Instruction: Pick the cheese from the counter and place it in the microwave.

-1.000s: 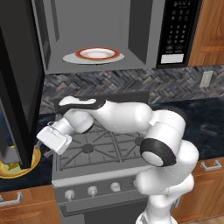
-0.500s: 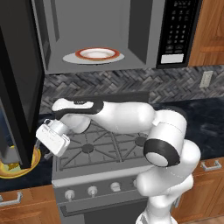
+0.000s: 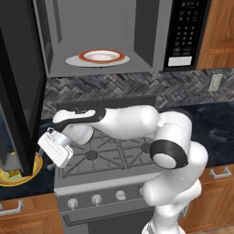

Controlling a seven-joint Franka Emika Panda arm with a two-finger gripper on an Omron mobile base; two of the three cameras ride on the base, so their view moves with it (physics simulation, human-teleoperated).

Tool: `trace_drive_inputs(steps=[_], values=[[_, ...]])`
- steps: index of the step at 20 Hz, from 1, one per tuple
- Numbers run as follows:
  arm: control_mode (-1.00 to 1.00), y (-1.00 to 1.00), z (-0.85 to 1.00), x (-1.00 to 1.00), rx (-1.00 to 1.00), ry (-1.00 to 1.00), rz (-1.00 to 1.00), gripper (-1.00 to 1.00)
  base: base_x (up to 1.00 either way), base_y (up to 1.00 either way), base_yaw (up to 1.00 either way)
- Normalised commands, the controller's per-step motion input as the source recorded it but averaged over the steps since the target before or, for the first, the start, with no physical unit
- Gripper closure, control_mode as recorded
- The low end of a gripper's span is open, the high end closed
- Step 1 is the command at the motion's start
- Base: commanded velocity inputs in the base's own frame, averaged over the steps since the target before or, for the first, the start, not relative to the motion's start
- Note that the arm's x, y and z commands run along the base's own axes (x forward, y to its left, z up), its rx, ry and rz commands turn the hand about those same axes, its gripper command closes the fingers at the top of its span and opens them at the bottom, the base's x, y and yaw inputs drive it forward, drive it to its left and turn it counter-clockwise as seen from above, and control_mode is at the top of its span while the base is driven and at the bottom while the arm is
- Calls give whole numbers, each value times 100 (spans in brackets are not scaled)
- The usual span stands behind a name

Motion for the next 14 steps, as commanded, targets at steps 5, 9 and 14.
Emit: trace_drive_inputs(steps=[5,9,14], values=[[-100,2,0,49,4,-6,0,-100,0,0,0],[-100,26,-1,44,5,-4,0,-100,0,0,0],[-100,52,-2,25,4,-4,0,-100,0,0,0]])
